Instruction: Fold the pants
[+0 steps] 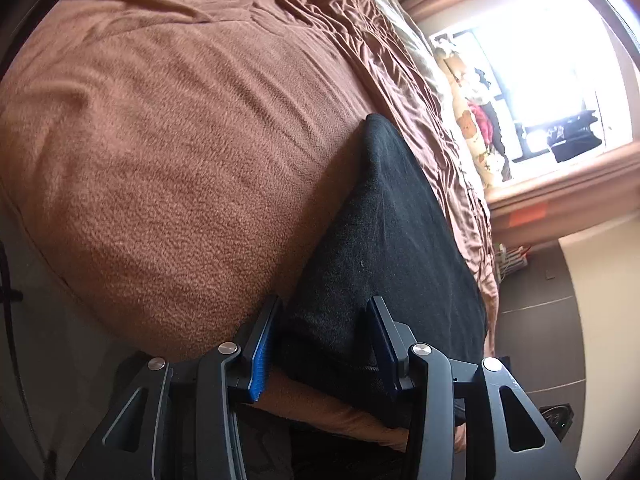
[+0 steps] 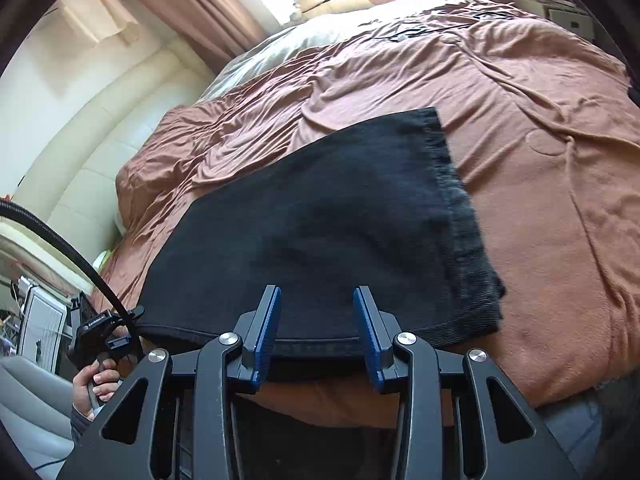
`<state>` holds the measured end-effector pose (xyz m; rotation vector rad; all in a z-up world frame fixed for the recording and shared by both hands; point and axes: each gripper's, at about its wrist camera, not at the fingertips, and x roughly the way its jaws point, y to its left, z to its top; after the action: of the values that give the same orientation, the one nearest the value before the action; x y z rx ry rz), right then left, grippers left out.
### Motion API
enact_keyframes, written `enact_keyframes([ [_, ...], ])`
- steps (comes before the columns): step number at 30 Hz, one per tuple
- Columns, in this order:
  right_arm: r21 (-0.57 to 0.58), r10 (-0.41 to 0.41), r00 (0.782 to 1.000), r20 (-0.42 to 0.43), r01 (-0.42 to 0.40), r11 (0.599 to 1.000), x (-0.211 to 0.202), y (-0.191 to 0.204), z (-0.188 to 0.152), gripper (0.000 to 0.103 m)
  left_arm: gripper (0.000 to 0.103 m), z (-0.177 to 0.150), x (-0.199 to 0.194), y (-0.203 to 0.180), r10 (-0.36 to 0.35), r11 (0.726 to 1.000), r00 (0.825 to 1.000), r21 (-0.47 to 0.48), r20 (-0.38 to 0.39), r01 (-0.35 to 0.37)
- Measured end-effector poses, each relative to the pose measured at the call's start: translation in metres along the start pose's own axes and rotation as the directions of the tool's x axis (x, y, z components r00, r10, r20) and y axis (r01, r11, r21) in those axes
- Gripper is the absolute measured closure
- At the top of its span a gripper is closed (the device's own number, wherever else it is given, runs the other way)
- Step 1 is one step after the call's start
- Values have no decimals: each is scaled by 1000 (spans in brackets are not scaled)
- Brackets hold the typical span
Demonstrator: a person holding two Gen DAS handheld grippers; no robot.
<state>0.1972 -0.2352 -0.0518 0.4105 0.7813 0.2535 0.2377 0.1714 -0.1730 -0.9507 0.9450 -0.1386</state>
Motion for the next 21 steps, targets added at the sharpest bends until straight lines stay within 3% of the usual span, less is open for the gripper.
enact_keyframes([
  [5,-64,-4,999,-41,1,998,40,34,5,68,57,-7,-3,8,-48,997,998,-57,34,50],
  [14,-148,-43,992,-121,25,989,105,83,13,73,57,0,5,6,-63,996,997,-66,44,66],
  [21,-185,-108,984,-142,81,979,140,102,17,83,75,0,6,7,-72,994,996,-81,51,76],
])
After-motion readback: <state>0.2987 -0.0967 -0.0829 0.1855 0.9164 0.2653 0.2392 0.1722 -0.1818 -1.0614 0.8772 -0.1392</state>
